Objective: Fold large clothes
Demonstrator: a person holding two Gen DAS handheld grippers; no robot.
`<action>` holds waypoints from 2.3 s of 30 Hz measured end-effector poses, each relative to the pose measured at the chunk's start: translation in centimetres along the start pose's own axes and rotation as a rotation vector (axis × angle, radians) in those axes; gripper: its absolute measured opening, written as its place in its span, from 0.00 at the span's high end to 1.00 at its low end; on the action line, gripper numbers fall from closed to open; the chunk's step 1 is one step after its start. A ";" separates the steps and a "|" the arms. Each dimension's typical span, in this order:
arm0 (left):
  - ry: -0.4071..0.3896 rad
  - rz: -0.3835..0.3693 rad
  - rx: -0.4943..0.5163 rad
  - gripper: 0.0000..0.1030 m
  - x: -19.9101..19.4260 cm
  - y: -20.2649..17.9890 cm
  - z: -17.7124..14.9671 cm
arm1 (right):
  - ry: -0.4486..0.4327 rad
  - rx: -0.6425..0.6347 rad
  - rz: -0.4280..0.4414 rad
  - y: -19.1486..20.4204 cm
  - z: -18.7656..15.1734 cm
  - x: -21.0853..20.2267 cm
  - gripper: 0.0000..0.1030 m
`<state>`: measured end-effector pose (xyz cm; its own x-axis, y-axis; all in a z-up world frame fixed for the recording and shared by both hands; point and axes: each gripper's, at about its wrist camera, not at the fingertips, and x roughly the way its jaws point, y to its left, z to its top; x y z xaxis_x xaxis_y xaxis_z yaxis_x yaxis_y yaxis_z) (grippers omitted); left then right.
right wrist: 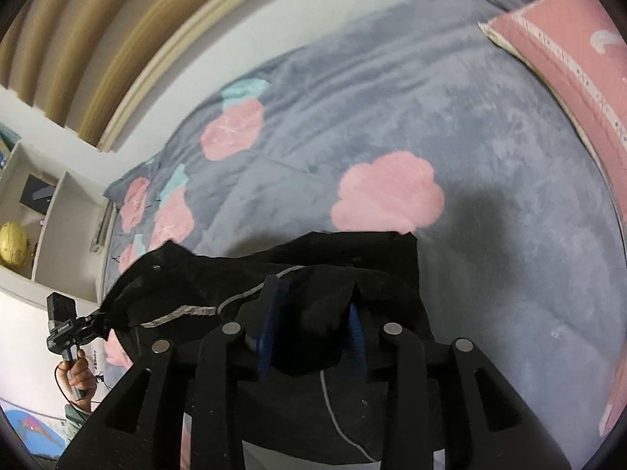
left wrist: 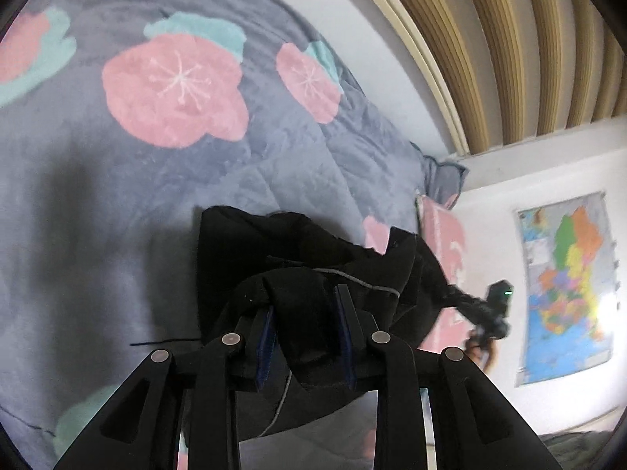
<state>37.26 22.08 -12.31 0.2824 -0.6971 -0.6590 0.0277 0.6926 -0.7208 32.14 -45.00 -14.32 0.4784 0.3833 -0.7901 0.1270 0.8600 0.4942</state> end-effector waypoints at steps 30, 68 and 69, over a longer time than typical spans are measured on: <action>-0.061 0.299 0.298 0.49 10.5 -9.0 -7.3 | 0.020 -0.470 -0.323 13.7 -9.6 11.3 0.34; 0.026 0.494 0.330 0.44 21.0 -7.5 -16.6 | 0.192 -0.349 -0.388 4.6 -16.4 16.5 0.22; 0.031 0.483 0.321 0.44 20.5 -7.8 -16.5 | 0.200 -0.332 -0.375 4.6 -16.0 15.8 0.22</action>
<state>27.01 -0.66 -23.75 0.3071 -0.2898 -0.9065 0.1934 0.9516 -0.2388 26.44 -29.59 -30.35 0.2745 0.0578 -0.9598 -0.0398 0.9980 0.0487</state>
